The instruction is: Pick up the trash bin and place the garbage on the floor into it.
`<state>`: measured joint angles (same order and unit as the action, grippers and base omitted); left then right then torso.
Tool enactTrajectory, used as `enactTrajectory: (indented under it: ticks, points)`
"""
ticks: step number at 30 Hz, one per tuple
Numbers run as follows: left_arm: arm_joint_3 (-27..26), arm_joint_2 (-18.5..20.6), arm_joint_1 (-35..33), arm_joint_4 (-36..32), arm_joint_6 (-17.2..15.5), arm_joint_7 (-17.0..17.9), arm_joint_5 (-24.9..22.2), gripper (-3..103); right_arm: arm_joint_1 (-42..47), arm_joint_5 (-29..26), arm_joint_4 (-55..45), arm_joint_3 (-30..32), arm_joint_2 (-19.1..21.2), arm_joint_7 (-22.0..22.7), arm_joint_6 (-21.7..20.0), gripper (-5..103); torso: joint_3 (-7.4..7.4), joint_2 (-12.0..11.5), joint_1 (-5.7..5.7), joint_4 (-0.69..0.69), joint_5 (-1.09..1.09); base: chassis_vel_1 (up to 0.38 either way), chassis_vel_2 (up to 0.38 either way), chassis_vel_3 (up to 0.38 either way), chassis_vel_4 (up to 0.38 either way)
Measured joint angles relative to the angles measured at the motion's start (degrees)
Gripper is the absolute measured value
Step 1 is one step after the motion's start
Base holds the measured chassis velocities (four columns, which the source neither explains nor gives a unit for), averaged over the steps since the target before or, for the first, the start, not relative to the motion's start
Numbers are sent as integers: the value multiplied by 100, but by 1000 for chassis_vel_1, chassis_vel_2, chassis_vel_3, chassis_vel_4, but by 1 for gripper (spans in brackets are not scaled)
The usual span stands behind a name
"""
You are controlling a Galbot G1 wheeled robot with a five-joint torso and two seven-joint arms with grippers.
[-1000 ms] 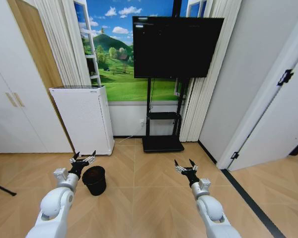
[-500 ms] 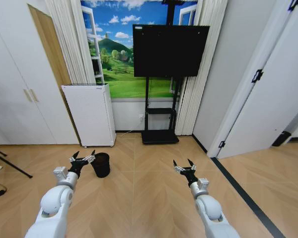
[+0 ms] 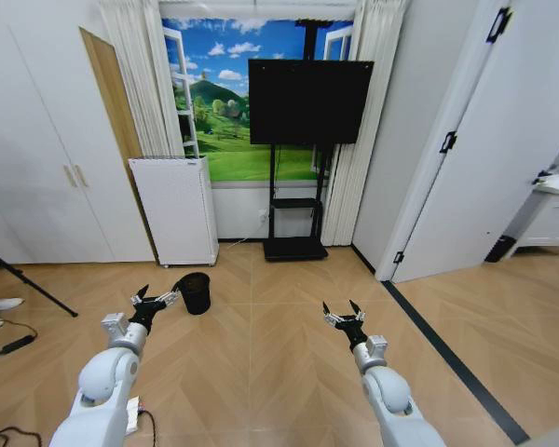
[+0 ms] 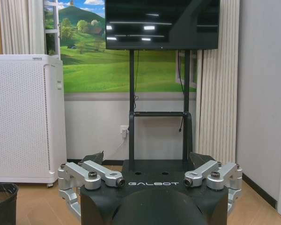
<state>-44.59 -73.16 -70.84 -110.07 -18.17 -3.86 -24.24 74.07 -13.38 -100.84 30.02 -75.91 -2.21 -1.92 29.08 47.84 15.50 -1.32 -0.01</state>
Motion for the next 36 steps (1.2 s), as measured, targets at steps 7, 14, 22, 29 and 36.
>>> enactTrajectory:
  ticks: [7,14,22,29,36]
  points:
    - [-22,37,-12,-3,10,1,-34,100,72,34,-98,11,-8,5,-27,100,-1,0,-1,2,0,-63,41,64,-29]
    - [-25,51,0,-8,16,1,-48,100,81,136,-135,21,11,9,-104,100,-4,1,-6,2,1,0,0,0,0]
    - [-25,48,-11,-5,21,-2,-47,100,80,189,-135,11,8,33,-156,100,-3,1,-5,2,1,0,0,0,0]
    - [-24,42,8,5,21,-3,-46,100,80,187,-127,14,8,33,-155,100,-3,1,-5,1,2,18,23,-26,-17]
    - [-14,13,-5,9,22,-5,-38,100,95,187,-73,25,-3,28,-143,100,-4,1,-5,3,-1,100,73,-95,-87]
